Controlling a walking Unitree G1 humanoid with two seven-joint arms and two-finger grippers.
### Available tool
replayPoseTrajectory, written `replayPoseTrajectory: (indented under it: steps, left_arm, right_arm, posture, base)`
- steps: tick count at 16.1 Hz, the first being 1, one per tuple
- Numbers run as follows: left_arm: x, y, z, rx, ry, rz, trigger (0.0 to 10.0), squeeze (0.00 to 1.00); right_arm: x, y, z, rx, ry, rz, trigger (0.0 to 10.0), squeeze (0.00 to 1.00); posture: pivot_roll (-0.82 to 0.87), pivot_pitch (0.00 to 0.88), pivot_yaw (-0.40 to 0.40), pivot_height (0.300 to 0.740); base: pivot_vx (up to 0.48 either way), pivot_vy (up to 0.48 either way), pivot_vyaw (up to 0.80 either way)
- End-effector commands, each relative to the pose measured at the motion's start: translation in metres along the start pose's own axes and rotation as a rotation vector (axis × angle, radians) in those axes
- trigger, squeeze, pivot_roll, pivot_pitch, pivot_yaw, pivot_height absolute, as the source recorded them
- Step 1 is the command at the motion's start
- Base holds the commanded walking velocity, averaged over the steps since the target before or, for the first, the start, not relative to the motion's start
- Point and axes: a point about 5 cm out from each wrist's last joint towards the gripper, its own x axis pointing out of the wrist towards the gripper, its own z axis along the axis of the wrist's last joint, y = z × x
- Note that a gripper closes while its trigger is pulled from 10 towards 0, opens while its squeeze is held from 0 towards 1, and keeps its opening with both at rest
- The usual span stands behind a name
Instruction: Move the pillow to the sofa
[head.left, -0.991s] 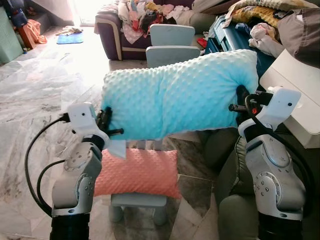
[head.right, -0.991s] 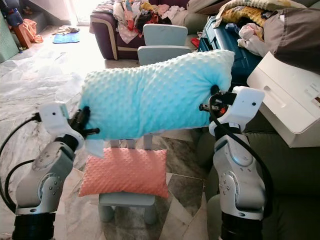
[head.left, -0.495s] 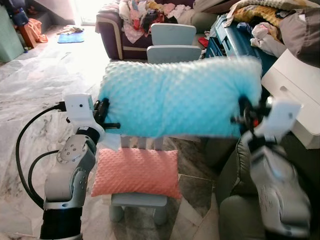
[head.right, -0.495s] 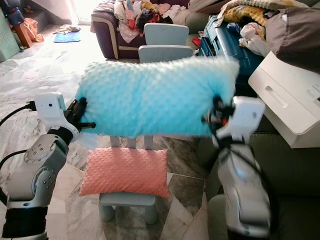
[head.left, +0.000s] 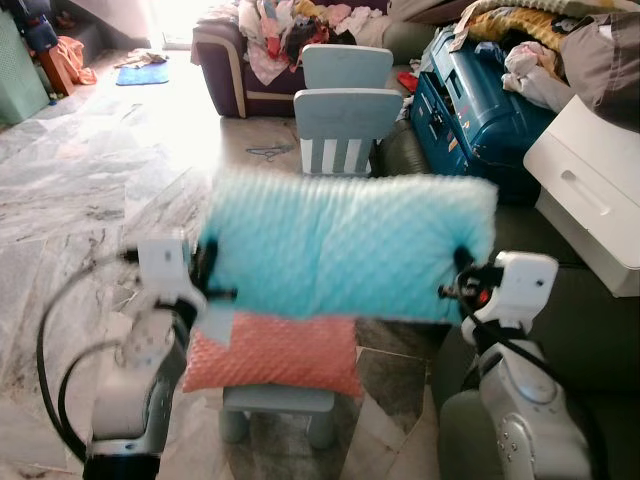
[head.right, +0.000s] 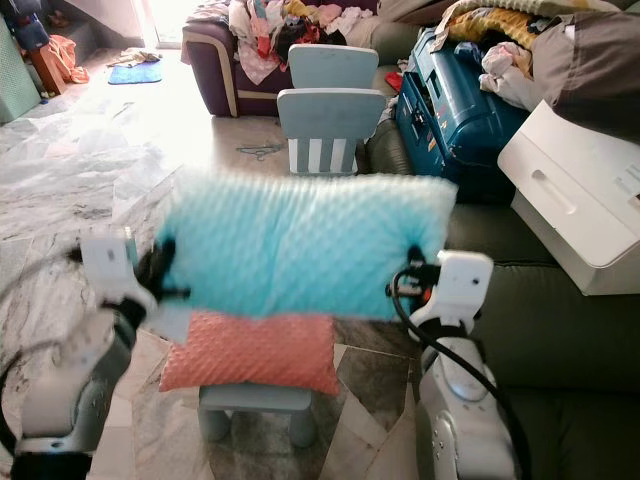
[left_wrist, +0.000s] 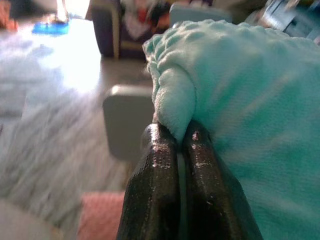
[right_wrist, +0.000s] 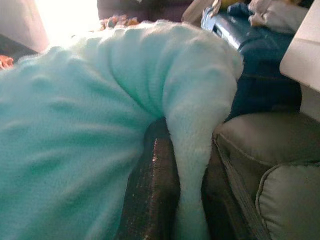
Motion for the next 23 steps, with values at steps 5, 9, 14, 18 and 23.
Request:
replayPoseTrajectory:
  steps: [5,9,14,18,23]
  left_arm:
    - [-0.007,0.004,-0.014,0.027,0.012,-0.018,10.0,0.00]
    - [-0.004,-0.003,-0.010,0.034,0.013,-0.057,10.0,0.00]
    - [-0.002,-0.004,-0.009,0.031,0.024,-0.068,10.0,0.00]
    - [-0.002,-0.004,-0.010,0.023,0.033,-0.068,10.0,0.00]
    - [-0.001,-0.004,-0.010,0.023,0.041,-0.066,10.0,0.00]
  right_arm:
    - [-0.003,-0.010,-0.019,-0.025,0.034,-0.018,0.0,0.00]
    - [-0.006,-0.010,-0.022,-0.008,0.039,-0.022,0.0,0.00]
    - [-0.008,-0.009,-0.023,0.001,0.038,-0.027,0.0,0.00]
    - [-0.008,-0.010,-0.023,0.005,0.037,-0.030,0.0,0.00]
    - [-0.007,-0.010,-0.022,0.006,0.033,-0.032,0.0,0.00]
  posture:
    - [-0.11,0.063,-0.019,0.740]
    - [-0.12,0.065,-0.014,0.740]
    - [-0.12,0.070,-0.007,0.740]
    - [-0.12,0.073,-0.006,0.740]
    - [-0.12,0.072,-0.007,0.740]
  base:
    - [0.000,0.000,0.00]
    - [0.000,0.000,0.00]
    - [-0.322,0.000,0.00]
    - [-0.371,0.000,0.00]
    - [-0.384,0.000,0.00]
